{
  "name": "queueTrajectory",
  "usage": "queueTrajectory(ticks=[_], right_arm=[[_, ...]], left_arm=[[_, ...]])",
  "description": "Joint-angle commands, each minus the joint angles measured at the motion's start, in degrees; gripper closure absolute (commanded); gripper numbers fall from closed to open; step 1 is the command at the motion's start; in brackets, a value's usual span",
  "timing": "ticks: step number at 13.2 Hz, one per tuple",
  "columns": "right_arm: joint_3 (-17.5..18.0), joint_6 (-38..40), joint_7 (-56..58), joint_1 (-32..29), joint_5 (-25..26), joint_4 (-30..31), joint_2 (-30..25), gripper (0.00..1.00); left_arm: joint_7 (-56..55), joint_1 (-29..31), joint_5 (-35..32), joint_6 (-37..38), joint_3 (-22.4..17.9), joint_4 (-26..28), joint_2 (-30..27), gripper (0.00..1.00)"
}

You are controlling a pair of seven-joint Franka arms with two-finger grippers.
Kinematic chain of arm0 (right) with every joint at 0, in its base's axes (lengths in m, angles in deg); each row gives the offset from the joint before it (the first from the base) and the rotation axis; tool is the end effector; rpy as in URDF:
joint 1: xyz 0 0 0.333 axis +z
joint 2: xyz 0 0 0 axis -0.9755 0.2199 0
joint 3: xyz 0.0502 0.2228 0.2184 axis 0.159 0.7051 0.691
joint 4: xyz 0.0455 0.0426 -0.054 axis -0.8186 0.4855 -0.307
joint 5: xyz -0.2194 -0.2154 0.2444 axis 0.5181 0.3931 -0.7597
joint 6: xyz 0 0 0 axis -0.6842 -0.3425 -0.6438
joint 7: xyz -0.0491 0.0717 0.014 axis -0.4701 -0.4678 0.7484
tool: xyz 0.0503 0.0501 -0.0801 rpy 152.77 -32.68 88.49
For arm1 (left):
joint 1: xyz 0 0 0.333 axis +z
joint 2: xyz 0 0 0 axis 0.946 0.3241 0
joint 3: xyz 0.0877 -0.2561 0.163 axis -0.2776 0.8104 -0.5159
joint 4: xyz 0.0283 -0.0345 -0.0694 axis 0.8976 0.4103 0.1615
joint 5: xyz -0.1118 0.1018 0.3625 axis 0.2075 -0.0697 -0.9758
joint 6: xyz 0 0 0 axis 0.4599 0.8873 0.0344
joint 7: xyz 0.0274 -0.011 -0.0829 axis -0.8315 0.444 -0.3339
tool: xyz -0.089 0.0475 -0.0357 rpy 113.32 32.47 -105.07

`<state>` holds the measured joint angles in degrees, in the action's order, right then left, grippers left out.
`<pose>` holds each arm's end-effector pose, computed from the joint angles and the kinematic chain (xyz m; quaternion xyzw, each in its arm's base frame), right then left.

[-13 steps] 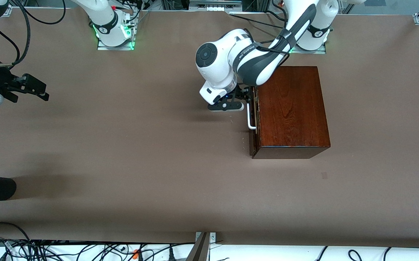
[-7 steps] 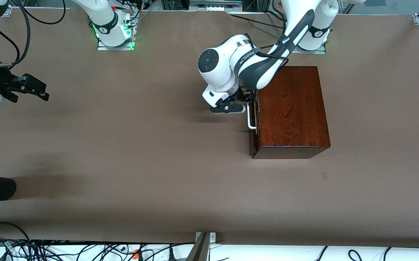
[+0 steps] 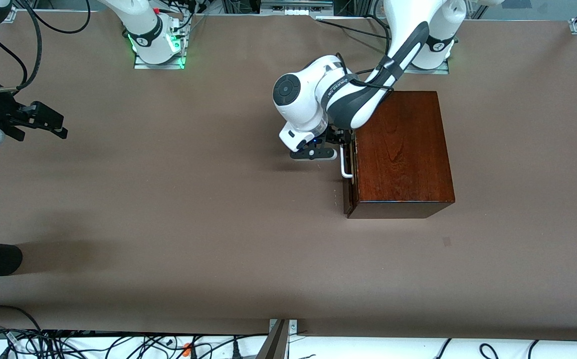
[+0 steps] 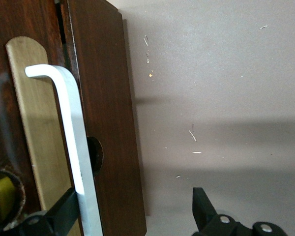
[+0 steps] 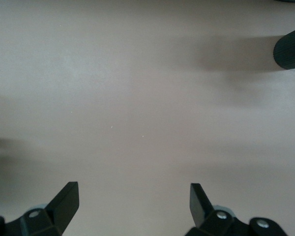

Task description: Open drawer, take yellow block, close drawer

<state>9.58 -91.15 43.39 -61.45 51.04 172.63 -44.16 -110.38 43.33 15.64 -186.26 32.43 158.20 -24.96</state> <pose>0.5745 0.0103 0.5963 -0.9994 -0.0247 -0.0186 0.0181 0.4719 -0.4537 0.2848 -0.9831 0.0345 0.0422 0.1750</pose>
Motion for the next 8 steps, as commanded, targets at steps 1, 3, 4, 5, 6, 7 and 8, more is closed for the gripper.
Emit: queueTrajectory(ticks=[1, 3, 4, 5, 6, 7, 8], right_arm=[[0.0, 0.7, 0.1, 0.0, 0.1, -0.8, 0.1, 0.0], [0.0, 0.7, 0.1, 0.0, 0.1, -0.8, 0.1, 0.0], [0.0, 0.7, 0.1, 0.0, 0.1, -0.8, 0.1, 0.0], [0.0, 0.7, 0.1, 0.0, 0.1, -0.8, 0.1, 0.0], [0.0, 0.7, 0.1, 0.0, 0.1, -0.8, 0.1, 0.0], [0.0, 0.8, 0.1, 0.0, 0.1, -0.8, 0.1, 0.0], [0.0, 0.8, 0.1, 0.0, 0.1, -0.8, 0.1, 0.0]], left_arm=[[-1.1, -0.6, -1.7, -0.9, 0.1, -0.7, 0.9, 0.0], [-1.1, -0.6, -3.0, -2.0, 0.0, -0.7, 1.3, 0.0], [-1.1, -0.5, -3.3, -2.0, 0.0, -0.8, 1.5, 0.0], [-1.1, -0.5, -3.3, -2.0, 0.0, -0.8, 1.5, 0.0], [-1.1, -0.5, -3.4, -2.1, 0.0, -0.8, 1.5, 0.0], [-1.1, -0.5, -3.3, -2.1, 0.0, -1.5, 1.6, 0.0], [-1.1, -0.5, -3.2, -2.2, 0.0, -1.6, 1.8, 0.0]])
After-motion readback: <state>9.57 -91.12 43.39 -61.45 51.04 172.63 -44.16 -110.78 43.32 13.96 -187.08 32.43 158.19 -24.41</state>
